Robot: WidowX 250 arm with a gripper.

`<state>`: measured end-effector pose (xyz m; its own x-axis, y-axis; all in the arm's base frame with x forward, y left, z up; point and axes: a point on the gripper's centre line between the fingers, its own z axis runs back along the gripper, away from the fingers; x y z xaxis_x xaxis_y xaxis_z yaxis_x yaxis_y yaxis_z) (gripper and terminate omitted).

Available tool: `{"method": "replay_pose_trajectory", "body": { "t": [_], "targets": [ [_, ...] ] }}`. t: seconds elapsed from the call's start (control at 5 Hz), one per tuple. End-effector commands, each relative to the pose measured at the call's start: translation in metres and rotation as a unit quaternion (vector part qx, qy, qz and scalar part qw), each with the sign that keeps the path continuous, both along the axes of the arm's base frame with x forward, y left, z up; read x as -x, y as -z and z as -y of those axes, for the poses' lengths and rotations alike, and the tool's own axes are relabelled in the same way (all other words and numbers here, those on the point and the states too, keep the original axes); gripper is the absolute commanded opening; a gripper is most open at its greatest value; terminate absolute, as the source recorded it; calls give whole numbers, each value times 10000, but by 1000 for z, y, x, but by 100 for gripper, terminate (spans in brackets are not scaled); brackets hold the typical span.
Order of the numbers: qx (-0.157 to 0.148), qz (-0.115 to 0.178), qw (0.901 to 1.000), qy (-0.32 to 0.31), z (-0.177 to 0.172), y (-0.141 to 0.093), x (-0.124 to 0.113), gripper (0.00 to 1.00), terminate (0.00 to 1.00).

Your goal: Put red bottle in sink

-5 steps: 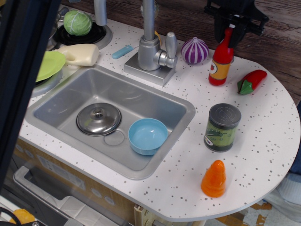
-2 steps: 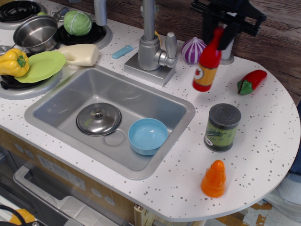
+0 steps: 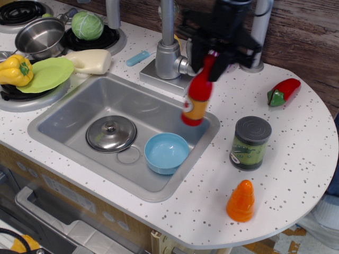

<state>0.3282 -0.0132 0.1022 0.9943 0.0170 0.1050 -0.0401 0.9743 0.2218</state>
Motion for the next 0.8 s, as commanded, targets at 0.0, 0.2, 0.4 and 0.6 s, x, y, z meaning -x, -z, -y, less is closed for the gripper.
{"method": "replay_pose_trajectory", "body": {
  "t": [0.0,0.2,0.4,0.6],
  "targets": [
    [45,252,9996,-104,-31,8,21,0,0],
    [71,235,9997,-35,-49,26,31,0,0],
    [-70,160,9998,-6,-63,34,43,0,0],
    [-39,131,9999,103,-76,50,51,0,100]
  ]
}}
